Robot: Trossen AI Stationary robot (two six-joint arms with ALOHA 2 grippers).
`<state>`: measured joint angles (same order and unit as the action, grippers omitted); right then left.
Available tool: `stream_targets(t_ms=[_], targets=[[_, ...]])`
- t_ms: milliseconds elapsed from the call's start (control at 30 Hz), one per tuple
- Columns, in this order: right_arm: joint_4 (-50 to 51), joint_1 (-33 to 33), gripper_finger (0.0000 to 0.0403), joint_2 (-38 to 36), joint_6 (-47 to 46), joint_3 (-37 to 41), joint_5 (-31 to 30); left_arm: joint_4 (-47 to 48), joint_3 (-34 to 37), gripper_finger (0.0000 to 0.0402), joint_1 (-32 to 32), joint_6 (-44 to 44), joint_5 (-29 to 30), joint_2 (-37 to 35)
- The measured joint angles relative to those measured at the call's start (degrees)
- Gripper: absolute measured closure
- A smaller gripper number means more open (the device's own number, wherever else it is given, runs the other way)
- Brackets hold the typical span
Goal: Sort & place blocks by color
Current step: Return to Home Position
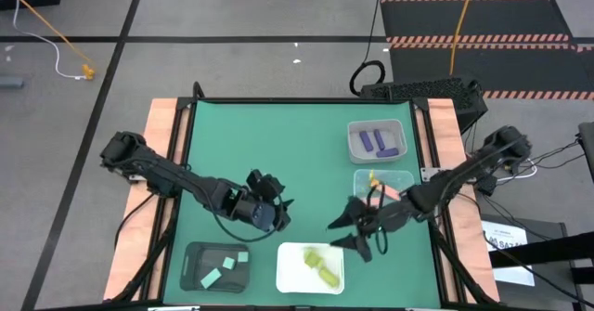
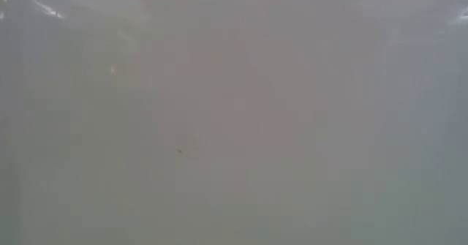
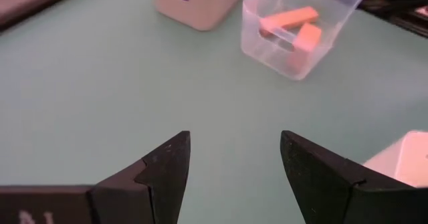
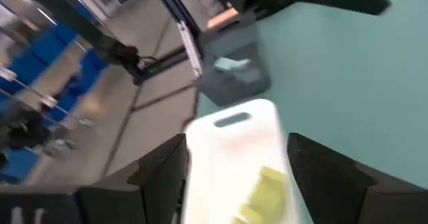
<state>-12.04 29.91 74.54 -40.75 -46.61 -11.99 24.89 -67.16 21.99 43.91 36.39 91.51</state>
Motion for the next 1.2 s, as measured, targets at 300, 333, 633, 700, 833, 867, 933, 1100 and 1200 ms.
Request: stream_targets(t_ms=[300,333,633,700,833,867,933,1100,1200], targets=[[17.51,-5.79,0.0151,-12.03,10.0,0.0,0.14,0.54,-0.02,0.017,-6.23,-11.66,2.23,-6.18],[19.09,-6.59,0.0151,-13.15,10.53,0.02,0.18,0.54,-0.02,0.0169,-7.06,-12.34,2.25,-7.09],[28.99,-13.77,0.0151,-22.3,18.53,1.03,0.02,5.69,-0.02,0.0169,-12.68,-15.63,2.38,-17.19],[28.25,-15.57,0.0151,-24.01,19.45,2.53,0.01,9.95,0.02,0.0169,-13.18,-15.11,2.33,-19.71],[23.34,-19.06,0.0151,-27.09,18.74,7.68,-0.1,16.7,0.04,0.017,-13.76,-13.41,2.56,-24.3],[21.04,-19.83,0.0151,-27.83,18.41,9.15,-0.1,17.6,0.04,0.0169,-13.81,-13.31,2.67,-25.34],[16.69,-21.24,0.0151,-28.95,17.56,12.54,-0.24,20.68,0.0,0.017,-13.87,-13.25,2.88,-27.85],[3.78,-24.18,0.0151,-30.39,17.47,20.76,-0.22,27.41,0.02,0.0169,-14.04,-14.03,6.83,-33.53],[-5.36,-25.54,0.0151,-30.87,17.23,25.51,-0.35,30.6,0.02,0.0169,-14.04,-13.56,12.22,-36.93]])
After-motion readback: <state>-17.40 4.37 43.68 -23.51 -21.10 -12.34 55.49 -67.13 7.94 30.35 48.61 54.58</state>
